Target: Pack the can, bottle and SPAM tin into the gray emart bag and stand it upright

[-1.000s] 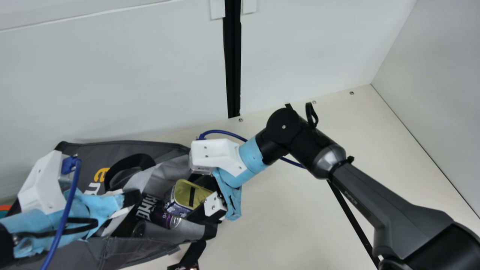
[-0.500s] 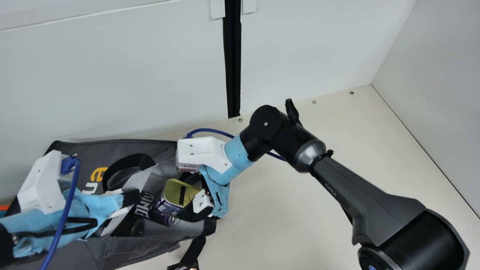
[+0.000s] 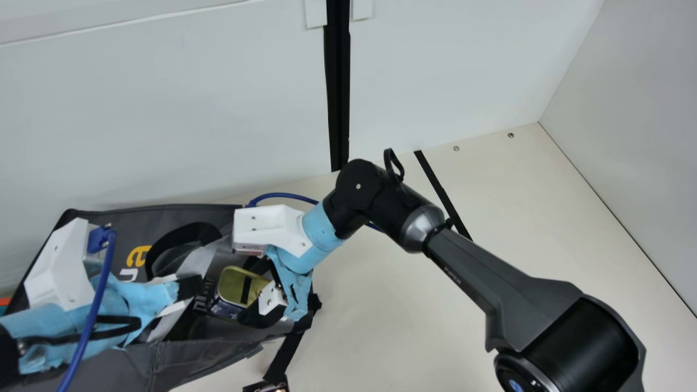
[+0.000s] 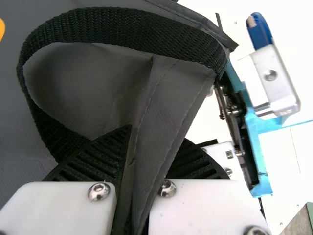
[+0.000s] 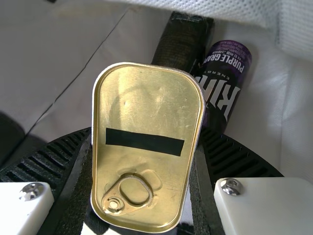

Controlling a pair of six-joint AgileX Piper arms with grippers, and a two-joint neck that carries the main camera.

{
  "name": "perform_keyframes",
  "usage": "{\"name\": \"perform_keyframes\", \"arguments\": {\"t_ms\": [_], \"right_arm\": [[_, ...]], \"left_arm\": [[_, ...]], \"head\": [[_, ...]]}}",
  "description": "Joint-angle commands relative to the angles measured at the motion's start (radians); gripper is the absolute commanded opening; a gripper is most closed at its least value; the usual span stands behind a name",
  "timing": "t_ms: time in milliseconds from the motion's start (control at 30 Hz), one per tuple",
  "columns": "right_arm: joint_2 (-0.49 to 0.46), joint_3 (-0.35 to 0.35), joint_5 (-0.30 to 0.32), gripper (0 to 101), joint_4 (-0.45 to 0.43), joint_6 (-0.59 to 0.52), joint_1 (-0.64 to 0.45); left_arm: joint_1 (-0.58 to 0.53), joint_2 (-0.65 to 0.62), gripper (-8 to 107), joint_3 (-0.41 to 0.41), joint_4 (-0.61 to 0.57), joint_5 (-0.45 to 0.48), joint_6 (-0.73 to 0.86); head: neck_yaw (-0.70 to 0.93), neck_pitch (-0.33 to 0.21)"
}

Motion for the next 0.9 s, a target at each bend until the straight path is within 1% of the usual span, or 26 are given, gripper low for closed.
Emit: {"name": "perform_keyframes", "arguments": {"t_ms": [0,433,867], "right_arm": [[0.007,-0.007,-0.006,0,-0.002,0.008,0.005],[0.058,-0.067,-0.035,0,-0.006,0.054,0.038],[0.071,-0.088,-0.047,43,-0.009,0.071,0.045]], "left_arm": [[0.0,0.0,-8,0.0,0.0,0.0,0.0],[0.0,0.0,-8,0.0,0.0,0.0,0.0],[0.0,0.0,-8,0.0,0.0,0.0,0.0]], "head": [[-0.001,-0.023],[-0.001,-0.023],[-0.001,-0.023]]}}
